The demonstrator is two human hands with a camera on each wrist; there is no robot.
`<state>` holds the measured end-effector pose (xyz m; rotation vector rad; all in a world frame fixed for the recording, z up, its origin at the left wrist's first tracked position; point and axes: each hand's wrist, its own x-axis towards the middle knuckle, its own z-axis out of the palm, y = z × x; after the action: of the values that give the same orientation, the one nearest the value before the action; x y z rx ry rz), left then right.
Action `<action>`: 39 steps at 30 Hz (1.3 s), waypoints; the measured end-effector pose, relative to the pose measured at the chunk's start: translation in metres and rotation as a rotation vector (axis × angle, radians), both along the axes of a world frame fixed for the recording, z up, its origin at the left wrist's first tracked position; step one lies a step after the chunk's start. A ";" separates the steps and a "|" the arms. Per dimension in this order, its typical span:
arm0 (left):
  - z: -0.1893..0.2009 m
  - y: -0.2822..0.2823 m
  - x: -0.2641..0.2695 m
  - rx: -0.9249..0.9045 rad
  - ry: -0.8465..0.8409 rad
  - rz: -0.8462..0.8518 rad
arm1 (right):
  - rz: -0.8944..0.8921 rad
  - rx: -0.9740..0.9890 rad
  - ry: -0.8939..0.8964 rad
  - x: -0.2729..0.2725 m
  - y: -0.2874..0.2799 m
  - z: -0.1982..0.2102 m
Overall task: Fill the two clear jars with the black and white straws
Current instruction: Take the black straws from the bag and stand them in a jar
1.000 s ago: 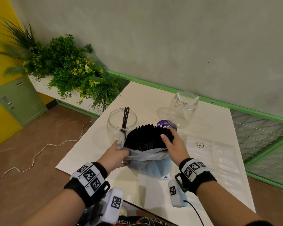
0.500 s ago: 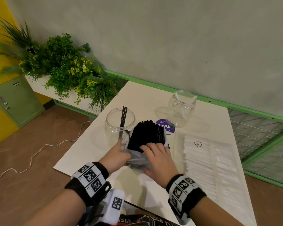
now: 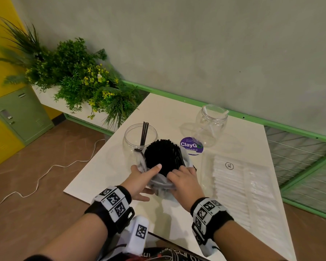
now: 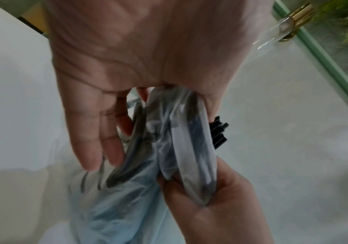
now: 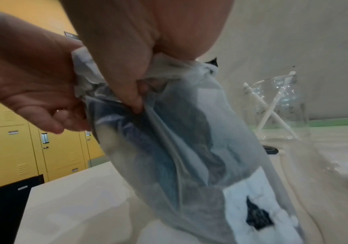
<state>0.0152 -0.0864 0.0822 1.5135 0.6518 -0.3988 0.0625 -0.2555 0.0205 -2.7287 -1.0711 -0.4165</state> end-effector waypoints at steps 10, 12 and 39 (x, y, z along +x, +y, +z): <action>-0.014 -0.002 0.009 -0.040 -0.105 0.045 | 0.196 0.060 0.083 -0.003 -0.022 0.005; -0.017 -0.002 0.009 -0.025 -0.130 0.040 | 0.180 0.190 0.178 0.000 -0.022 0.012; -0.013 0.008 0.011 0.209 -0.189 -0.066 | -0.258 0.669 0.202 0.016 -0.020 0.035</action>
<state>0.0258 -0.0780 0.0691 1.7506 0.5070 -0.2389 0.0782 -0.2753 0.0556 -2.2353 -0.4177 -0.4276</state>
